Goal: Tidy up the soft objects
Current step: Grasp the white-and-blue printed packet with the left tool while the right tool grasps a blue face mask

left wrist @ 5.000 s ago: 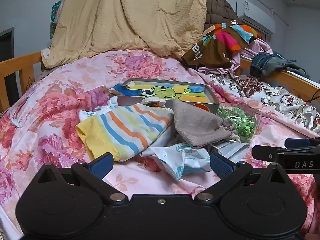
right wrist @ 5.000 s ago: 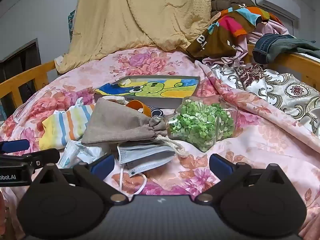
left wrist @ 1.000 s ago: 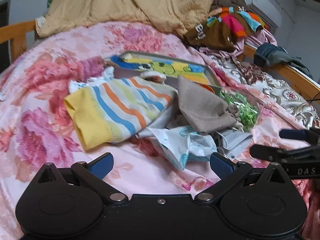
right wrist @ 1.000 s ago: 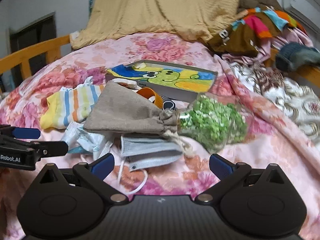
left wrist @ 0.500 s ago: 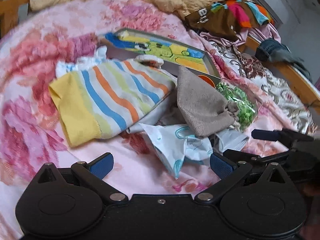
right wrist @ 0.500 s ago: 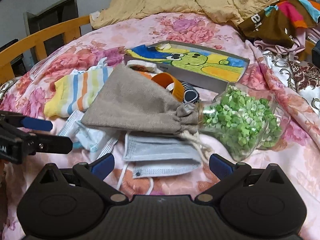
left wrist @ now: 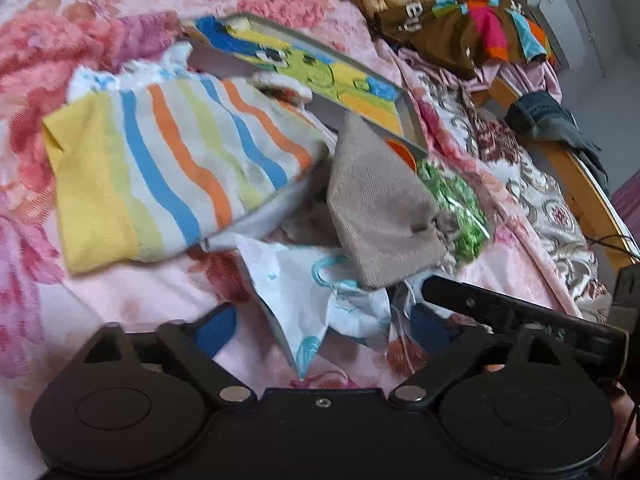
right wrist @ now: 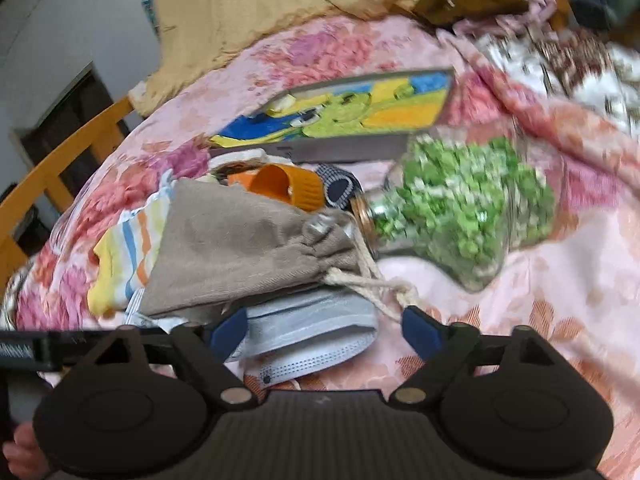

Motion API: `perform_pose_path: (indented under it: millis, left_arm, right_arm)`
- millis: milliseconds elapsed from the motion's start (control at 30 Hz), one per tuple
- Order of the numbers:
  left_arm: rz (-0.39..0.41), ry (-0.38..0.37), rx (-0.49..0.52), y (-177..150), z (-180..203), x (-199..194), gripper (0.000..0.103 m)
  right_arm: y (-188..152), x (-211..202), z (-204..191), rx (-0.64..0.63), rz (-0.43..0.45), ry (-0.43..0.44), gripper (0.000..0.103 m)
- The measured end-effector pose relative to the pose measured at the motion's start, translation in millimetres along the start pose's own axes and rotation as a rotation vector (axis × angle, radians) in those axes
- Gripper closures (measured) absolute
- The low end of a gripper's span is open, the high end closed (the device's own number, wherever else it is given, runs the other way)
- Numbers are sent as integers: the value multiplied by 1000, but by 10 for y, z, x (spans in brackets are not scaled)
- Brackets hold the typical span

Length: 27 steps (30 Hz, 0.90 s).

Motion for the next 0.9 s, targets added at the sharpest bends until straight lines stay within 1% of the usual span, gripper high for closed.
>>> perform_pose_path:
  millis: [33,167,233,333,400,467,500,533,567,600,633,767,900]
  left_arm:
    - [-3,-1,-1,-8,-1,25,21]
    - [15,-2,-12,19,15,69,21]
    - [20,-5,-26,34,-1,74,22]
    - [22,1,-41,42,-38,89,28]
    - [25,8,-46,39,-58,98,34]
    - [31,15,-43,42,-56,101,36]
    - [36,18,-38,45,-48,99,36]
    - [40,22,-30,45,-45,94,40]
    - [48,31,-19,46,-46,86,49]
    - [54,43,-11,50,-54,80,50]
    - [55,44,-13,49,-67,75,52]
    - [71,50,-37,46,-119,45,61]
    - [84,52,-34,36,-134,-5,64]
  right_arm:
    - [-16,17,26,22,-13,4,22]
    - [-72,83,56,66,-43,31,32]
    - [-88,94,52,72,-47,40,34]
    - [-105,117,45,81,-52,55,35]
    - [-118,140,18,87,-61,61,39]
    - [-118,152,-17,84,-64,68,52]
    - [-120,153,-27,77,-64,69,57]
    - [-121,150,-41,73,-64,75,66]
    - [-119,140,-56,72,-62,80,71]
    - [-114,130,-69,68,-55,85,74]
    - [-111,125,-81,62,-50,89,79]
    - [-113,110,-129,41,-41,92,89]
    - [-104,70,-169,13,-20,86,93]
Point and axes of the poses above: each gripper's, at about its wrist camera, not at the fingertips, and x roughly the way its jaws point, z to its right, y to its top, the point moved 10 cm from there along x, roughly the way its jaws point, and after that the axes turned 6 degrees about z, right-handed, at the moved point
